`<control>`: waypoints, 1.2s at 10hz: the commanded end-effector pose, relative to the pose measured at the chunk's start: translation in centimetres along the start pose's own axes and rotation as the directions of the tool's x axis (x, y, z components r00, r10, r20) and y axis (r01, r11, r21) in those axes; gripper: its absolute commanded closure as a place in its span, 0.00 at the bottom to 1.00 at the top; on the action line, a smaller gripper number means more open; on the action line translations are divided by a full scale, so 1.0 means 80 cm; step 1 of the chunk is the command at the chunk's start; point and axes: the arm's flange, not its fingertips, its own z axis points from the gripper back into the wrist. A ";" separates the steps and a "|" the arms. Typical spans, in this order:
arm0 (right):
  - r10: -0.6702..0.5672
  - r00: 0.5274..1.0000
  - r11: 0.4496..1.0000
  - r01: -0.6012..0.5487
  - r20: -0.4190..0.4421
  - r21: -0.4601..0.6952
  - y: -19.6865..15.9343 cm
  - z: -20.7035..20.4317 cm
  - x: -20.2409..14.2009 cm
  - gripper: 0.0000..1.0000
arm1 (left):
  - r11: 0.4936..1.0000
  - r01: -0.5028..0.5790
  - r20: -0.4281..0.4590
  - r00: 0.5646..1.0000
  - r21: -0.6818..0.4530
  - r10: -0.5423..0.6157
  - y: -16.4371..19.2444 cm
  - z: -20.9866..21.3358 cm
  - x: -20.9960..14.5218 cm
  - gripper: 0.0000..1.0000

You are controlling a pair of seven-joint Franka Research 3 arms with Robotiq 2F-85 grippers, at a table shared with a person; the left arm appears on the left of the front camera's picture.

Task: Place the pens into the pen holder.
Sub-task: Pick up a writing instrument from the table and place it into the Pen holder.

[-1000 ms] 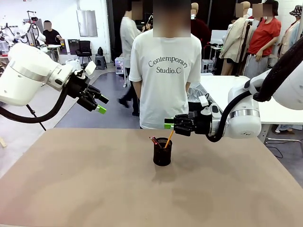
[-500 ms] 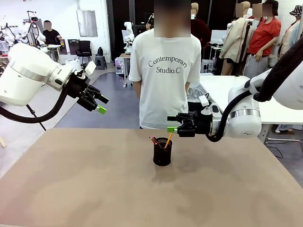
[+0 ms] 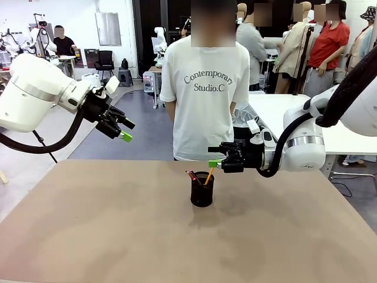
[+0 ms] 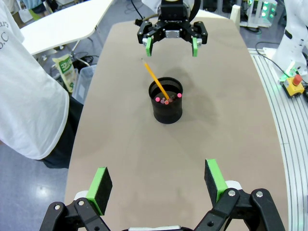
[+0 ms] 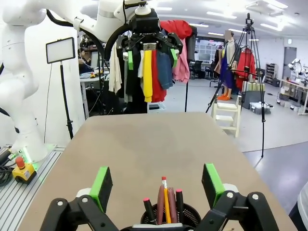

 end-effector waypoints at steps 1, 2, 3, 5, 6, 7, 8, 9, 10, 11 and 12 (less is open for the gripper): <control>-0.007 1.000 1.000 0.007 -0.012 0.026 -0.002 0.004 0.009 0.00 | 1.000 0.000 0.000 1.000 0.001 0.000 -0.002 0.003 0.000 0.00; -0.009 1.000 0.999 0.010 -0.027 0.030 -0.001 0.005 0.010 0.00 | 1.000 0.000 0.000 1.000 0.001 0.000 -0.002 0.003 0.000 0.00; -0.006 0.998 1.000 0.008 -0.062 0.027 -0.003 0.006 0.017 0.00 | 1.000 0.000 0.000 1.000 0.001 0.000 -0.002 0.003 0.000 0.00; -0.050 0.979 0.998 0.058 -0.200 0.037 -0.008 0.010 0.036 0.00 | 1.000 0.000 0.000 1.000 0.001 0.000 -0.002 0.003 0.000 0.00; -0.044 0.963 0.997 0.057 -0.267 0.042 -0.016 0.016 0.048 0.00 | 1.000 0.000 0.000 1.000 0.001 0.000 -0.002 0.003 0.000 0.00; -0.047 0.942 0.996 0.069 -0.332 0.055 -0.022 0.019 0.061 0.00 | 1.000 0.000 0.000 1.000 0.001 0.000 -0.002 0.003 0.000 0.00; -0.048 0.930 0.995 0.075 -0.366 0.060 -0.023 0.024 0.077 0.00 | 1.000 0.000 0.000 1.000 0.001 0.000 -0.002 0.003 0.000 0.00; -0.023 0.912 0.995 0.061 -0.410 0.080 -0.031 0.031 0.094 0.00 | 1.000 0.000 0.000 1.000 0.001 0.000 -0.002 0.003 0.000 0.00; -0.027 0.892 0.993 0.075 -0.452 0.089 -0.030 0.040 0.108 0.00 | 1.000 0.000 0.000 1.000 0.001 0.000 -0.002 0.003 0.000 0.00; -0.010 0.868 0.994 0.064 -0.496 0.092 -0.037 0.051 0.123 0.00 | 1.000 0.000 0.000 1.000 0.001 0.000 -0.002 0.003 0.000 0.00; 0.001 0.847 0.994 0.058 -0.531 0.093 -0.042 0.061 0.137 0.00 | 1.000 0.000 0.000 1.000 0.001 0.000 -0.002 0.003 0.000 0.00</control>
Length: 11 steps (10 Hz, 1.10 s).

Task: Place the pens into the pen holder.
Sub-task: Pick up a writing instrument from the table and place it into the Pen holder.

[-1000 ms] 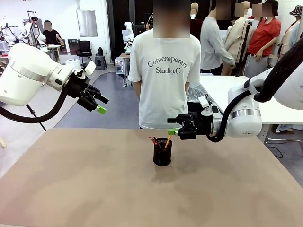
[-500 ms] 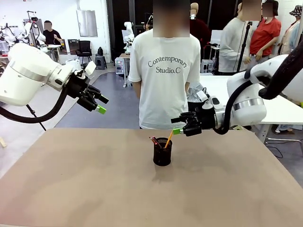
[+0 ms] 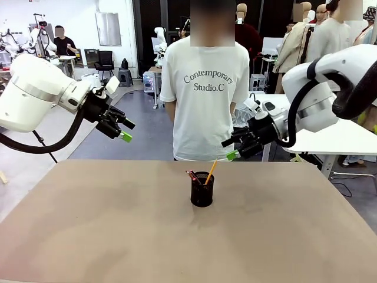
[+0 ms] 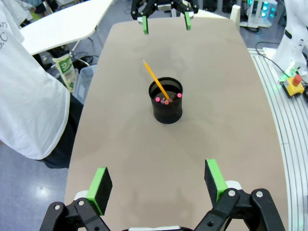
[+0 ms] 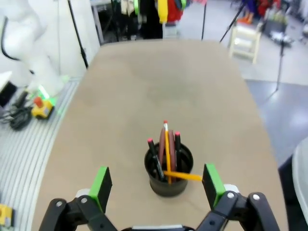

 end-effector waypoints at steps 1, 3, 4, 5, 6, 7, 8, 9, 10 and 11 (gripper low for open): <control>-0.015 0.997 1.000 0.016 -0.073 0.000 -0.007 0.035 0.016 0.00 | 1.000 0.000 0.000 1.000 0.001 0.000 -0.002 0.003 0.000 0.00; 0.004 0.993 0.999 -0.008 -0.117 -0.037 -0.020 0.069 0.019 0.00 | 1.000 0.000 0.000 1.000 0.001 0.000 -0.002 0.003 0.000 0.00; 0.005 0.991 0.999 -0.010 -0.136 -0.036 -0.029 0.084 0.019 0.00 | 1.000 0.000 0.000 1.000 0.001 0.000 -0.002 0.003 0.000 0.00; -0.001 0.989 0.999 -0.004 -0.148 -0.036 -0.035 0.099 0.020 0.00 | 1.000 0.000 0.000 1.000 0.001 0.000 -0.002 0.003 0.000 0.00; 0.000 0.984 0.998 -0.010 -0.176 -0.056 -0.041 0.114 0.021 0.00 | 1.000 0.000 0.000 1.000 0.001 0.000 -0.002 0.003 0.000 0.00; -0.011 0.981 0.999 0.001 -0.192 -0.054 -0.052 0.128 0.024 0.00 | 1.000 0.000 0.000 1.000 0.001 0.000 -0.002 0.003 0.000 0.00; -0.028 0.979 0.998 0.015 -0.204 -0.063 -0.056 0.143 0.025 0.00 | 1.000 0.000 0.000 1.000 0.001 0.000 -0.002 0.003 0.000 0.00; -0.045 0.976 0.997 0.032 -0.211 -0.067 -0.060 0.153 0.025 0.00 | 1.000 0.000 0.000 1.000 0.001 0.000 -0.002 0.003 0.000 0.00; -0.061 0.975 0.996 0.046 -0.214 -0.074 -0.063 0.163 0.023 0.00 | 1.000 0.000 0.000 1.000 0.001 0.000 -0.002 0.003 0.000 0.00; -0.063 0.975 0.995 0.046 -0.212 -0.085 -0.067 0.168 0.023 0.00 | 1.000 0.000 0.000 1.000 0.001 0.000 -0.002 0.003 0.000 0.00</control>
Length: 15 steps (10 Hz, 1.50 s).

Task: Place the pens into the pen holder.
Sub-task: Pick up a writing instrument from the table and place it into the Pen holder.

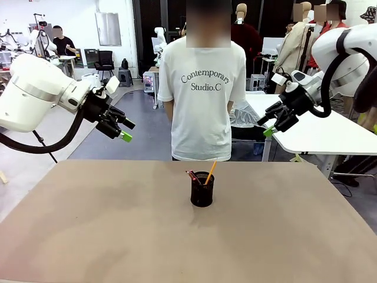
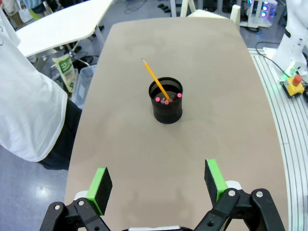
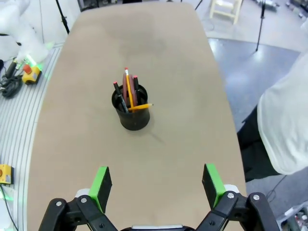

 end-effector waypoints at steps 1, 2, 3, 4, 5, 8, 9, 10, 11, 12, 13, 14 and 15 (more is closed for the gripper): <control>-0.031 0.999 1.000 0.031 -0.018 0.004 -0.013 0.009 0.004 0.00 | 1.000 0.000 0.000 1.000 0.001 0.000 -0.002 0.003 0.000 0.00; -0.032 0.999 0.999 0.032 -0.010 -0.003 -0.010 0.005 0.006 0.00 | 1.000 0.000 0.000 1.000 0.001 0.000 -0.002 0.003 0.000 0.00; -0.026 1.000 1.000 0.026 -0.002 0.018 -0.012 0.006 0.004 0.00 | 1.000 0.000 0.000 1.000 0.001 0.000 -0.002 0.003 0.000 0.00; -0.007 1.000 1.000 0.007 0.000 -0.008 -0.006 0.006 -0.002 0.00 | 1.000 0.000 0.000 1.000 0.001 0.000 -0.002 0.003 0.000 0.00; -0.007 1.000 1.000 0.007 0.000 -0.008 -0.006 0.006 -0.002 0.00 | 1.000 0.000 0.000 1.000 0.001 0.000 -0.002 0.003 0.000 0.00; -0.007 1.000 1.000 0.007 0.000 -0.008 -0.006 0.006 -0.002 0.00 | 1.000 0.000 0.000 1.000 0.001 0.000 -0.002 0.003 0.000 0.00; -0.007 1.000 1.000 0.007 0.000 -0.008 -0.006 0.006 -0.002 0.00 | 1.000 0.000 0.000 1.000 0.001 0.000 -0.002 0.003 0.000 0.00; -0.007 1.000 1.000 0.007 0.000 -0.008 -0.006 0.006 -0.002 0.00 | 1.000 0.000 0.000 1.000 0.001 0.000 -0.002 0.003 0.000 0.00; -0.007 1.000 1.000 0.007 0.000 -0.008 -0.006 0.006 -0.002 0.00 | 1.000 0.000 0.000 1.000 0.001 0.000 -0.002 0.003 0.000 0.00; -0.007 1.000 1.000 0.007 0.000 -0.008 -0.006 0.006 -0.002 0.00 | 1.000 0.000 0.000 1.000 0.001 0.000 -0.002 0.003 0.000 0.00; -0.007 1.000 1.000 0.007 0.000 -0.008 -0.006 0.006 -0.002 0.00 | 1.000 0.000 0.000 1.000 0.001 0.000 -0.002 0.003 0.000 0.00; -0.007 1.000 1.000 0.007 0.000 -0.008 -0.006 0.006 -0.002 0.00 | 1.000 0.000 0.000 1.000 0.001 0.000 -0.002 0.003 0.000 0.00; -0.007 1.000 1.000 0.007 0.000 -0.008 -0.006 0.006 -0.002 0.00 | 1.000 0.000 0.000 1.000 0.001 0.000 -0.002 0.003 0.000 0.00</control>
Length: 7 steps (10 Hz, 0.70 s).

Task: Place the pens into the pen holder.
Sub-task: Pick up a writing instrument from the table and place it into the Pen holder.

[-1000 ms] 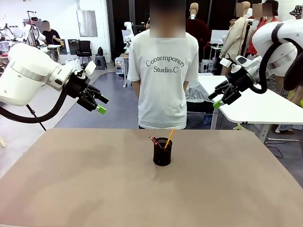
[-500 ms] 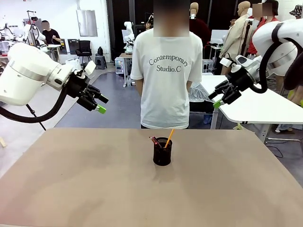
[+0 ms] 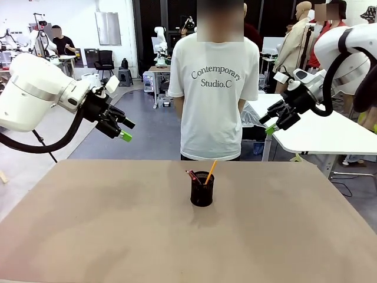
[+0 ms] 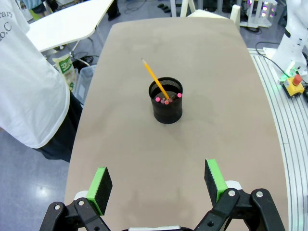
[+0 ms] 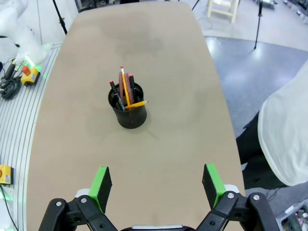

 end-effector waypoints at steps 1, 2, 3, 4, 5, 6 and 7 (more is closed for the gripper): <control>0.000 1.000 1.000 0.000 -0.001 -0.003 0.001 0.002 0.001 0.00 | 1.000 0.000 0.000 1.000 0.001 0.000 -0.002 0.003 0.000 0.00; 0.000 1.000 1.000 0.000 -0.001 -0.003 0.001 0.002 0.001 0.00 | 1.000 0.000 0.000 1.000 0.001 0.000 -0.002 0.003 0.000 0.00; 0.000 1.000 1.000 0.000 -0.001 -0.003 0.001 0.002 0.001 0.00 | 1.000 0.000 0.000 1.000 0.001 0.000 -0.002 0.003 0.000 0.00; 0.000 1.000 1.000 0.000 -0.001 -0.003 0.001 0.002 0.001 0.00 | 1.000 0.000 0.000 1.000 0.001 0.000 -0.002 0.003 0.000 0.00; 0.000 1.000 1.000 0.000 -0.001 -0.003 0.001 0.002 0.001 0.00 | 1.000 0.000 0.000 1.000 0.001 0.000 -0.002 0.003 0.000 0.00; 0.000 1.000 1.000 0.000 -0.001 -0.003 0.001 0.002 0.001 0.00 | 1.000 0.000 0.000 1.000 0.001 0.000 -0.002 0.003 0.000 0.00; 0.000 1.000 1.000 0.000 -0.001 -0.003 0.001 0.002 0.001 0.00 | 1.000 0.000 0.000 1.000 0.001 0.000 -0.002 0.003 0.000 0.00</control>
